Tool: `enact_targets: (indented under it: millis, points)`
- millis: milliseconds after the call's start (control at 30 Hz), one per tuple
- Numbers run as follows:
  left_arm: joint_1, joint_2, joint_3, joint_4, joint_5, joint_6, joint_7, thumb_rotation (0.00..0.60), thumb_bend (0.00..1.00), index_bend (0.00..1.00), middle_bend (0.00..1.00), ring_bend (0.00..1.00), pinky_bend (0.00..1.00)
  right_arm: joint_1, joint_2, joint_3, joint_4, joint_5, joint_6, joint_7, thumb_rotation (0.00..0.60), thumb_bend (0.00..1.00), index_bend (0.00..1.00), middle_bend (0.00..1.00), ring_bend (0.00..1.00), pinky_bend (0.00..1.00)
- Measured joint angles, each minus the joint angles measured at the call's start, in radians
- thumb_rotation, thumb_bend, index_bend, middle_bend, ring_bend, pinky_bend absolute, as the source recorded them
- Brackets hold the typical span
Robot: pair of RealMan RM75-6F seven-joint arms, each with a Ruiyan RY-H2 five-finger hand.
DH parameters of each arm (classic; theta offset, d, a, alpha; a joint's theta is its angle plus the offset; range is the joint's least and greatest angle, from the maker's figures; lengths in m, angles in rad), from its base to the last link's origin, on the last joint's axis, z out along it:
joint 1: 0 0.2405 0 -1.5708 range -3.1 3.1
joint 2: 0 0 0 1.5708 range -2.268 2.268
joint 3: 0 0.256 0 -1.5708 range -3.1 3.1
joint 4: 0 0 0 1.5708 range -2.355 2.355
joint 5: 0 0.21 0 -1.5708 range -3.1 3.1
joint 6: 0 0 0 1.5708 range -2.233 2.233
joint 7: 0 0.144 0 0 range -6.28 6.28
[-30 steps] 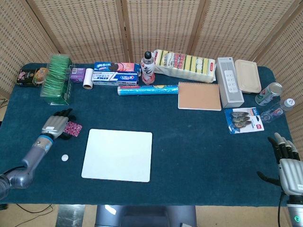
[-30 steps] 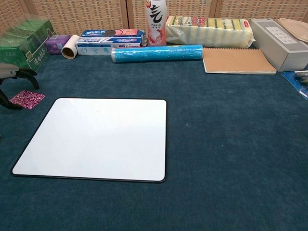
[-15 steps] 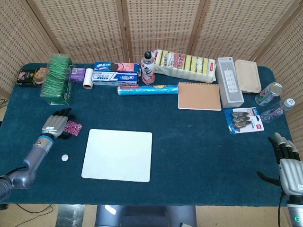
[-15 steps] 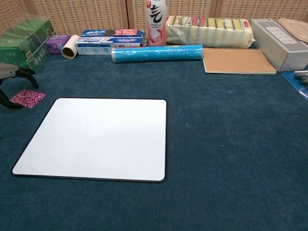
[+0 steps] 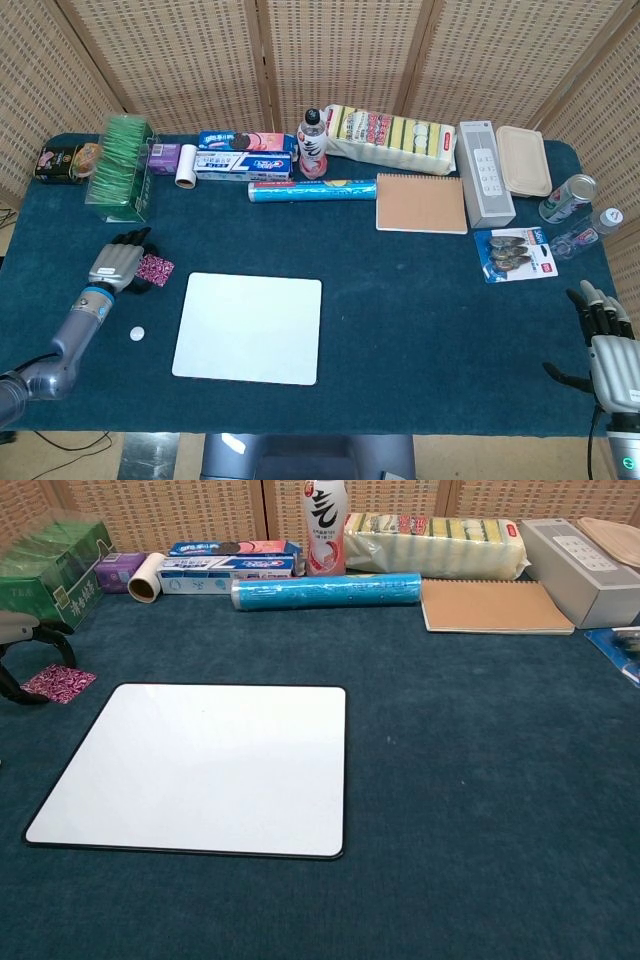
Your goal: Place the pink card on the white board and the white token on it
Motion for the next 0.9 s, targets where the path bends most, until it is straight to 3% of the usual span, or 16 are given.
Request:
enact_targets:
  millis: [633, 900]
  points:
    - [0.004, 0.024, -0.006, -0.031, 0.001, 0.015, -0.009, 0.600, 0.28, 0.44, 0.00, 0.00, 0.07, -0.001, 0.005, 0.001, -0.001, 0.001, 0.001, 0.006, 0.600, 0.00, 0.02, 0.00, 0.00, 0.00]
    - [0.002, 0.088, -0.022, -0.163, -0.008, 0.027, -0.011, 0.600, 0.28, 0.44, 0.00, 0.00, 0.07, -0.001, 0.006, -0.001, -0.003, 0.000, -0.002, 0.006, 0.600, 0.00, 0.02, 0.00, 0.00, 0.00]
